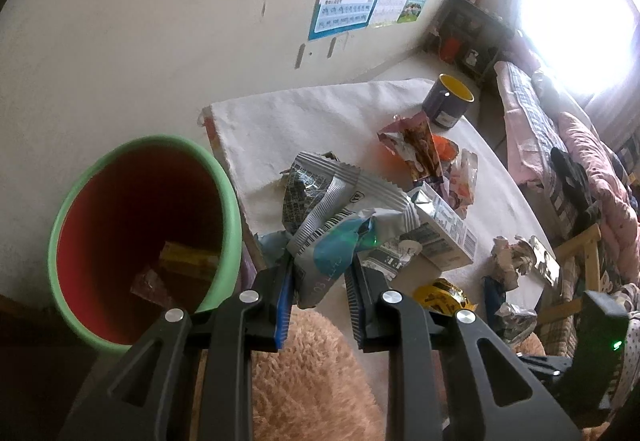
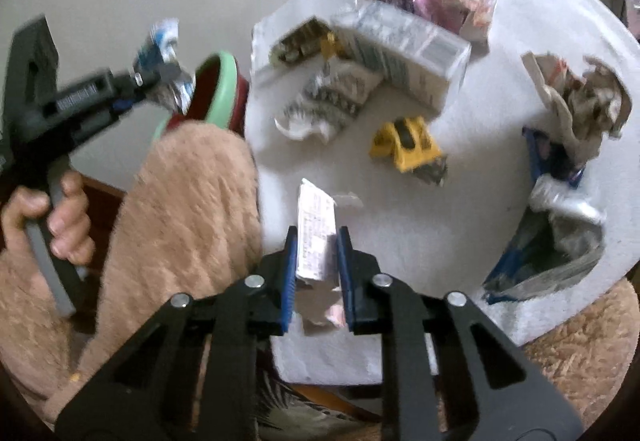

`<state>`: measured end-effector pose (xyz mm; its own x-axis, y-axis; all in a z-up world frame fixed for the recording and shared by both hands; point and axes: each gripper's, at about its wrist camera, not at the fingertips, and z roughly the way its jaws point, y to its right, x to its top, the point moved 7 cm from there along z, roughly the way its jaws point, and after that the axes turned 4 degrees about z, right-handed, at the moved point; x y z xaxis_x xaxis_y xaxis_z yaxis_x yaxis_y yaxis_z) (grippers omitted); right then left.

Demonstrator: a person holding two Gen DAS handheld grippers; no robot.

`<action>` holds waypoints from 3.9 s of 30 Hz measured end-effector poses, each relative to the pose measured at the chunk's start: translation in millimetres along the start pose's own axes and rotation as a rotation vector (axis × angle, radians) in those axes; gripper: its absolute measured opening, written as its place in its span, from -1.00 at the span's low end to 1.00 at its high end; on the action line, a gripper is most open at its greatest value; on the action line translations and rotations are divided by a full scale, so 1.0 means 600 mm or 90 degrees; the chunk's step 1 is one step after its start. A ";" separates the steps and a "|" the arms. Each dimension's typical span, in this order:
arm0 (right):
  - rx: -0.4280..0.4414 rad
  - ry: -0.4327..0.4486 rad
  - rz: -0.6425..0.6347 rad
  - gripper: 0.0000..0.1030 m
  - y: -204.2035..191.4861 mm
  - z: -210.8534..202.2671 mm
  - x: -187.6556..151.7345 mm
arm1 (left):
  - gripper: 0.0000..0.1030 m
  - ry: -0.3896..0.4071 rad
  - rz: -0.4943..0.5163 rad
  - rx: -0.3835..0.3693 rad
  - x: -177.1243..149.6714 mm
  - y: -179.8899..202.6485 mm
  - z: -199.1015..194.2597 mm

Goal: Collect trash
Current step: 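Carry the white-blue wrapper with the left gripper while the right carries the receipt to the bucket, then open both grippers over the green bucket to release the wrapper and receipt, then grasp the white milk carton with the right gripper while the left grasps the yellow wrapper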

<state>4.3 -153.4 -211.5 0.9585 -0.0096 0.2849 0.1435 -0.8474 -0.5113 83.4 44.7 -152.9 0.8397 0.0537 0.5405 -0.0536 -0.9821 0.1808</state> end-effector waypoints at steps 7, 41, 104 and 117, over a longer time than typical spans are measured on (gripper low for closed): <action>-0.022 0.045 -0.027 -0.63 -0.010 -0.036 0.028 | -0.58 0.013 -0.005 0.001 0.002 -0.004 -0.008; -0.020 0.066 -0.122 -0.63 -0.169 -0.013 0.108 | -0.58 0.062 -0.129 0.016 -0.019 -0.149 -0.050; -0.163 0.082 -0.139 0.32 -0.111 0.059 0.221 | -0.04 0.033 -0.203 0.061 -0.069 -0.266 -0.032; -0.272 -0.083 -0.206 0.37 0.041 0.130 0.228 | -0.04 0.011 -0.088 0.015 -0.037 -0.123 -0.032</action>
<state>157.9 -134.2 -248.5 0.9087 0.3297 0.2561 0.3490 -0.9366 -0.0322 58.4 119.8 -162.3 0.8291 0.1914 0.5253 0.0746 -0.9690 0.2353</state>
